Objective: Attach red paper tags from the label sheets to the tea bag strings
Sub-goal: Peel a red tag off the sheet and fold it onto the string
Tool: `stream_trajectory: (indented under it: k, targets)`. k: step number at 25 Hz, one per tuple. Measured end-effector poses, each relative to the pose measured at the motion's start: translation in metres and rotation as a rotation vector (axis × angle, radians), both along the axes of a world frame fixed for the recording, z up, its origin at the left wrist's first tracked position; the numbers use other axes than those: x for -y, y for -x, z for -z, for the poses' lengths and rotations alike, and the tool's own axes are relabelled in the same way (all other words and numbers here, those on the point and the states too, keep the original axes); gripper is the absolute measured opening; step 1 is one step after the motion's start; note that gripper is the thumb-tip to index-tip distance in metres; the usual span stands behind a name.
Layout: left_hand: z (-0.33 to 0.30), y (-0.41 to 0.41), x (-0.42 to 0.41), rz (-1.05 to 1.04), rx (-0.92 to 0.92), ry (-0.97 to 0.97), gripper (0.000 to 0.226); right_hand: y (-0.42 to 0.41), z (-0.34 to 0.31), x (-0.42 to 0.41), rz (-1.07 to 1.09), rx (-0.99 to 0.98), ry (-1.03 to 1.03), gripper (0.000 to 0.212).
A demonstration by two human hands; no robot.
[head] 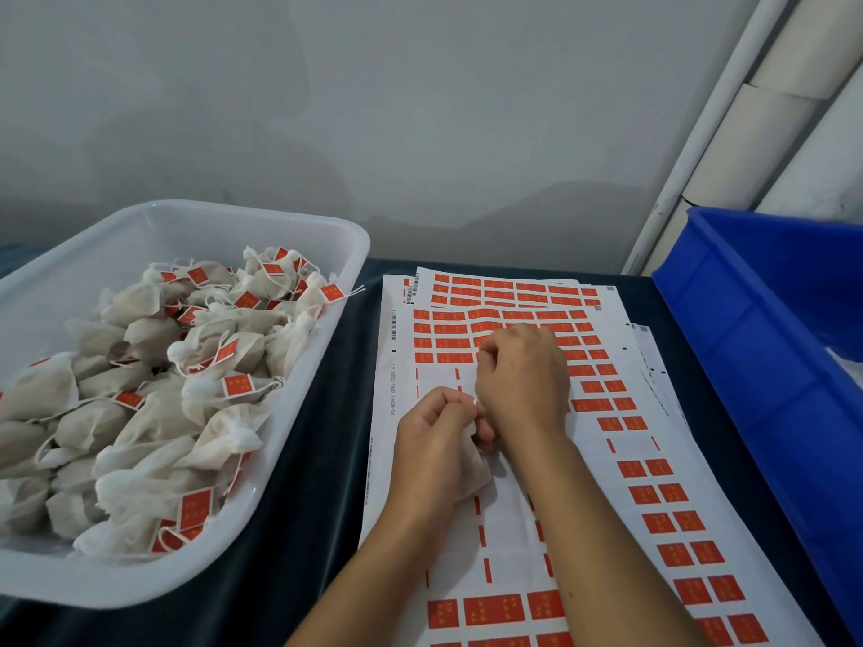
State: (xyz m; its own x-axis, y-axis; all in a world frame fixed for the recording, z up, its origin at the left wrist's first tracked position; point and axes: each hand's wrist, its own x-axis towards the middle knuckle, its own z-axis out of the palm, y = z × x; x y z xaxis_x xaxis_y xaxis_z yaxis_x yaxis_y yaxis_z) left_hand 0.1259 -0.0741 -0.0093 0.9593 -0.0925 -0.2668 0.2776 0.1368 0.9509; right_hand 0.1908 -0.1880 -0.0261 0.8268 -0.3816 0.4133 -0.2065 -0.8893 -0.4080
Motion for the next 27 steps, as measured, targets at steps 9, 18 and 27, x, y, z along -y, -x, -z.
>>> stream_trajectory:
  k: [9, 18, 27]
  targets:
    - [0.004, -0.002, 0.004, -0.036, 0.019, -0.085, 0.033, -0.002, -0.008, -0.004, -0.109, -0.007, -0.056, 0.027]
    - [-0.001, -0.001, 0.003, -0.062, 0.061, -0.022, 0.022, 0.029, -0.025, 0.019, -0.137, 0.191, -0.641, 0.006]
    - [-0.012, 0.009, -0.003, -0.069, 0.3, -0.078, 0.016, 0.099, -0.027, 0.034, -0.254, 0.057, -1.108, 0.032]
